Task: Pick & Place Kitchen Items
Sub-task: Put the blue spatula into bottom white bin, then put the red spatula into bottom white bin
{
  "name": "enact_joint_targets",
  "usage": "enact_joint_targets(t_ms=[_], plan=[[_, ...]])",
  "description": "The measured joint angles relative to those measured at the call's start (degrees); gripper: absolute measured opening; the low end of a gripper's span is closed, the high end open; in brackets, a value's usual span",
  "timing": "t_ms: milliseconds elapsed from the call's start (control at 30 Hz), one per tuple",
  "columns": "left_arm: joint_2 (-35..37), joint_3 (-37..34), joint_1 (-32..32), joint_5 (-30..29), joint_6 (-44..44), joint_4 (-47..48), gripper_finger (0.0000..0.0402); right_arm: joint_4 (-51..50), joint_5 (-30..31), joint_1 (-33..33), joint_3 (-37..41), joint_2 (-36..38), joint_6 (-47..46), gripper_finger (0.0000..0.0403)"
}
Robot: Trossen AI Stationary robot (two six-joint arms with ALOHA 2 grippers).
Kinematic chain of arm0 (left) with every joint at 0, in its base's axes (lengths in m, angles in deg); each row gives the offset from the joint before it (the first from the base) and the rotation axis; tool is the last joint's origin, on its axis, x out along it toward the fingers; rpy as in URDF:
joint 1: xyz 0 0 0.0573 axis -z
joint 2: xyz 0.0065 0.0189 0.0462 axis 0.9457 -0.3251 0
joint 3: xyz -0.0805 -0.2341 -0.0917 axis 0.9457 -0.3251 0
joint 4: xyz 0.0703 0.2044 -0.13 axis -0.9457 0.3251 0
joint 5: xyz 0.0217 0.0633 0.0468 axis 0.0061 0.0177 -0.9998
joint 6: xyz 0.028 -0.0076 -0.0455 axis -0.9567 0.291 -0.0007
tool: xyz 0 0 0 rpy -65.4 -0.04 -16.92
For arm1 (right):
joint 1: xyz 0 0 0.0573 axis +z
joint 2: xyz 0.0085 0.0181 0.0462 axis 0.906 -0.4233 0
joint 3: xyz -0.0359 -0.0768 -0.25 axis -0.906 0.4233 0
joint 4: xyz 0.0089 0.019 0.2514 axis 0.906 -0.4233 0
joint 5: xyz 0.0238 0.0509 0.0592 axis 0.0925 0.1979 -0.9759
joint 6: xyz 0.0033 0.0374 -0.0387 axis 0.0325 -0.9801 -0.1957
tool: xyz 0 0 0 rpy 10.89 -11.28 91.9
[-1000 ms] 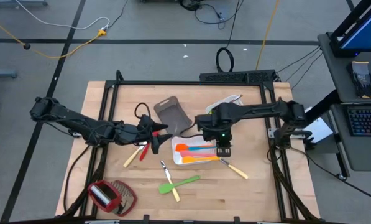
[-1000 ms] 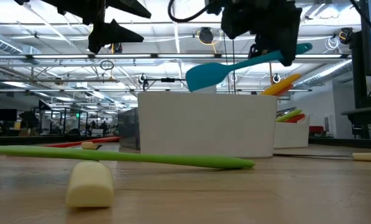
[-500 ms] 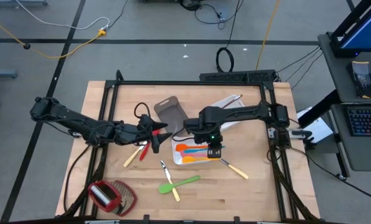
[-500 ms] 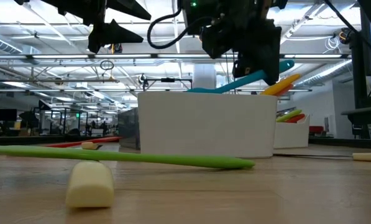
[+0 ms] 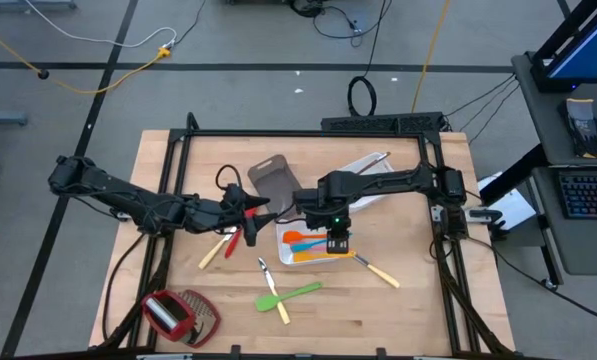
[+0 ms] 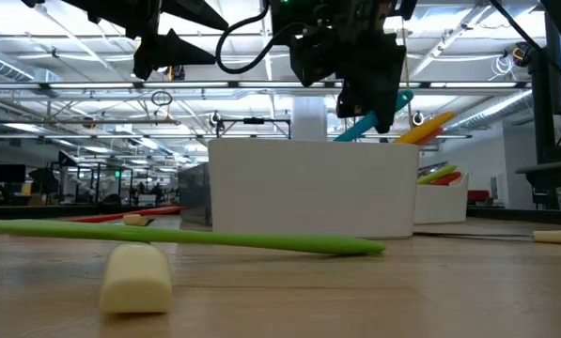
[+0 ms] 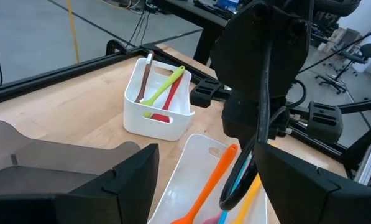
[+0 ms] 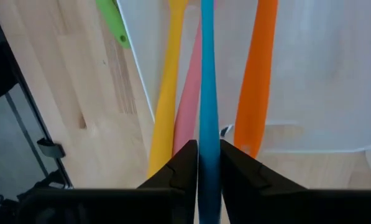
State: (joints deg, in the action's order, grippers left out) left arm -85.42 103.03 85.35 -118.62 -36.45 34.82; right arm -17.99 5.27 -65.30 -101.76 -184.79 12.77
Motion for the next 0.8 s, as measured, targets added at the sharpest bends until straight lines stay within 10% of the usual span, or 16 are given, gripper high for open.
enact_joint_targets(t_ms=[800], plan=[[-0.02,0.0,-0.04,0.17,-0.76,1.5,0.0271,-9.91,0.24,-0.22,0.02,3.28,-0.46,0.0158]])
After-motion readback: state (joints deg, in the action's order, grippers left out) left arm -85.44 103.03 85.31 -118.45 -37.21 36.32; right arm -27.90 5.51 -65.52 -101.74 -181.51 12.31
